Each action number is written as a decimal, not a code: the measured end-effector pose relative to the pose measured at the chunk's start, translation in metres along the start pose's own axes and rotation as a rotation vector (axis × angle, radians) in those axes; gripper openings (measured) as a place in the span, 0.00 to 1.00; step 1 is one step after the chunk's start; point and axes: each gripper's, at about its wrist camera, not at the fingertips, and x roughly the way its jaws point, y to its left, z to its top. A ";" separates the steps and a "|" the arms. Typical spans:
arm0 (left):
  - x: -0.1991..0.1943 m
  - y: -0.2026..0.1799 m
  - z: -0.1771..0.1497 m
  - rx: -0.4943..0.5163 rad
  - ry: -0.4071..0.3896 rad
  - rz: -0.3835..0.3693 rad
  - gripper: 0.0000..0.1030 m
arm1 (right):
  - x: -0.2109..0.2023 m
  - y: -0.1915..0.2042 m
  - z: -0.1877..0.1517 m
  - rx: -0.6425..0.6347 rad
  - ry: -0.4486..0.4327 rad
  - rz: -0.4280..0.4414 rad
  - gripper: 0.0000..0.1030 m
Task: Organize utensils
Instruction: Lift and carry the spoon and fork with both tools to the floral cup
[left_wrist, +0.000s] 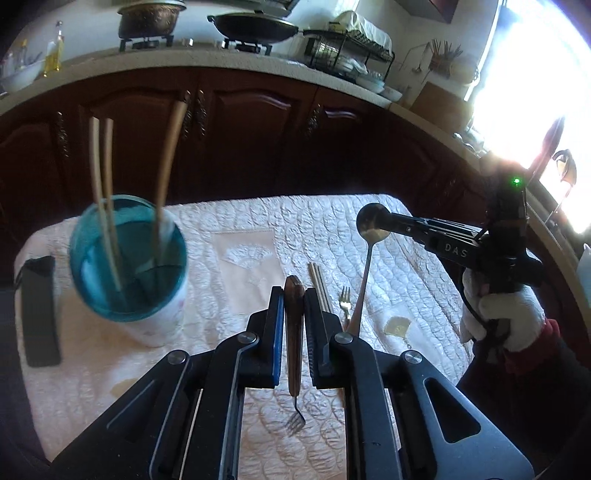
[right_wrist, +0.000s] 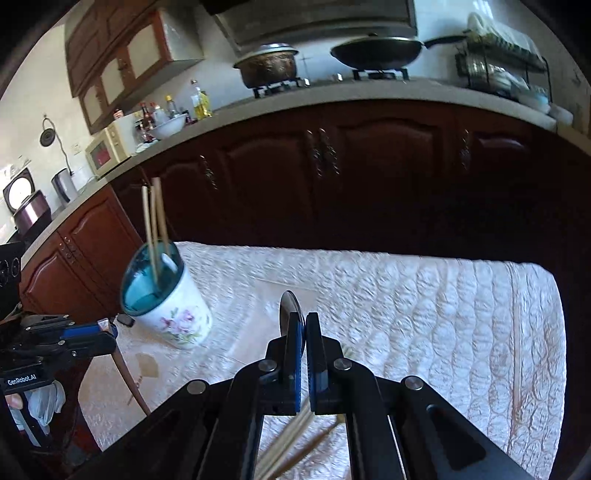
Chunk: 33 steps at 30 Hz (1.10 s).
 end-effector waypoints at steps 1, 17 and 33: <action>-0.005 0.002 0.000 0.001 -0.007 0.008 0.09 | -0.001 0.003 0.002 -0.003 -0.004 0.002 0.02; -0.042 0.021 0.008 -0.015 -0.069 0.062 0.09 | -0.006 0.050 0.033 -0.074 -0.047 0.035 0.02; -0.109 0.055 0.044 -0.078 -0.132 0.004 0.09 | -0.008 0.085 0.060 -0.095 -0.091 0.088 0.02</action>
